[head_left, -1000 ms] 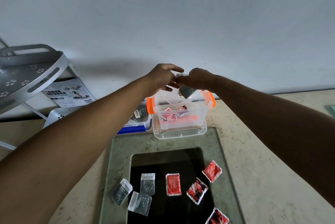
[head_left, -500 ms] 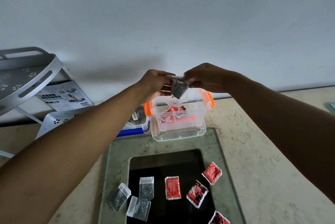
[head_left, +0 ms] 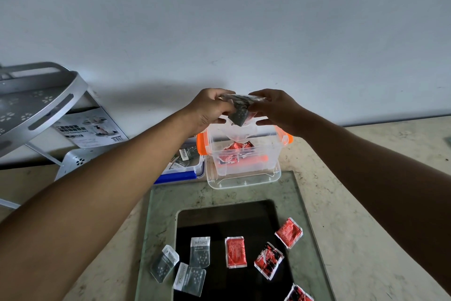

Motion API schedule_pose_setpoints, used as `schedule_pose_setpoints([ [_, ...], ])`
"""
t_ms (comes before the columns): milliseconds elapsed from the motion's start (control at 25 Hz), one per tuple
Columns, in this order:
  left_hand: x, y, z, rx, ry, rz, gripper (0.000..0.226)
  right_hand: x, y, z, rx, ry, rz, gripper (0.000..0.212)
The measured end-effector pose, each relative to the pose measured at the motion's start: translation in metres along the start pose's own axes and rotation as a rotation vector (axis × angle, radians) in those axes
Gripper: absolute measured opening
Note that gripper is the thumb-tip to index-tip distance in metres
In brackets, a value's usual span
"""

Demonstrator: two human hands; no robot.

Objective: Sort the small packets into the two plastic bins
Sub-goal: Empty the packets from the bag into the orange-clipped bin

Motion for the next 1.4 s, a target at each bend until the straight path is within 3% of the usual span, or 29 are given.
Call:
schedule_pose_setpoints([
  [560, -0.004, -0.011, 0.001, -0.089, 0.131, -0.020, 0.041, 0.014, 0.001, 0.000, -0.050, -0.008, 0.102, 0.037],
  [840, 0.000, -0.012, 0.001, -0.079, 0.112, -0.016, 0.038, 0.016, 0.006, 0.003, -0.020, -0.059, 0.160, 0.015],
  [1120, -0.002, -0.008, 0.000, -0.055, 0.103, 0.033, 0.045, 0.015, 0.001, -0.004, -0.111, -0.036, 0.126, 0.039],
  [1280, -0.004, -0.008, 0.001, -0.065, 0.103, 0.019, 0.031, 0.018, -0.001, -0.005, -0.102, -0.068, 0.130, 0.028],
  [1400, -0.004, -0.008, 0.002, -0.048, 0.081, 0.028, 0.035, 0.019, 0.001, -0.004, -0.103, -0.078, 0.203, 0.028],
])
Point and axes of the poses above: each hand's wrist, its own z-axis away from the middle knuckle, its own y-axis out of the palm, x = y × z, the point moved 7 cm from there along -z, towards the middle knuckle, and after that the axes turned 8 degrees about x, right-handed, at the moved point
